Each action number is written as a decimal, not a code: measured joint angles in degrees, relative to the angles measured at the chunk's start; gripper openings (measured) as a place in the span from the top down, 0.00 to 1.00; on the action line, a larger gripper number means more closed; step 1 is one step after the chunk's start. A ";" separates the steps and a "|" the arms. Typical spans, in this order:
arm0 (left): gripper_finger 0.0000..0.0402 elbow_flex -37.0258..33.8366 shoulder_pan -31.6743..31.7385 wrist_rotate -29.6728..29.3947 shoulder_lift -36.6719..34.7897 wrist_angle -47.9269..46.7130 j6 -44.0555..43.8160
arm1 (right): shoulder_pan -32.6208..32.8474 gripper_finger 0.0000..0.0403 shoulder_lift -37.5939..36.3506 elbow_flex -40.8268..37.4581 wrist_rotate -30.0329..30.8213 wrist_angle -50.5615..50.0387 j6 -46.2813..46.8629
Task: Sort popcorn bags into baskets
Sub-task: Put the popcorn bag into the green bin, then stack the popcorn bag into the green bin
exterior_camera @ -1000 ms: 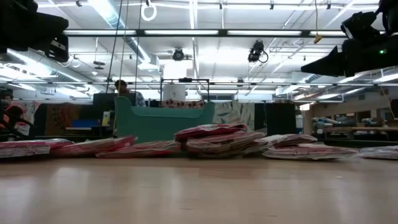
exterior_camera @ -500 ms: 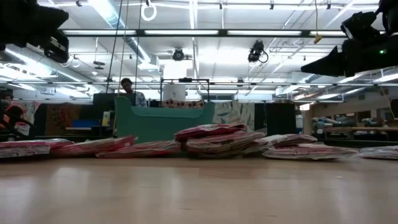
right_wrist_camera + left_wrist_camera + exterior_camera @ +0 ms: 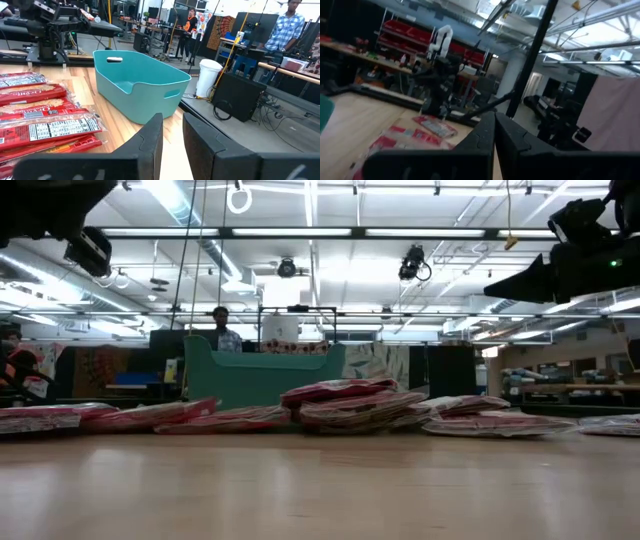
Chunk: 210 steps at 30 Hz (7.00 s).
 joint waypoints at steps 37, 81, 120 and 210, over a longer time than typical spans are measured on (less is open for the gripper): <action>0.84 43.02 6.91 12.41 64.86 -62.01 -22.89 | 0.00 0.80 -0.01 0.00 0.00 0.30 0.00; 0.95 41.05 1.92 19.87 83.87 -64.98 20.77 | 0.00 0.80 0.01 -0.02 0.00 0.82 0.00; 0.99 75.82 48.68 11.60 85.43 -65.94 20.67 | 0.00 0.80 0.01 -0.02 0.00 0.83 0.00; 0.77 88.48 29.27 24.64 116.28 -89.03 58.15 | 0.00 0.80 0.23 -0.02 0.02 1.64 0.00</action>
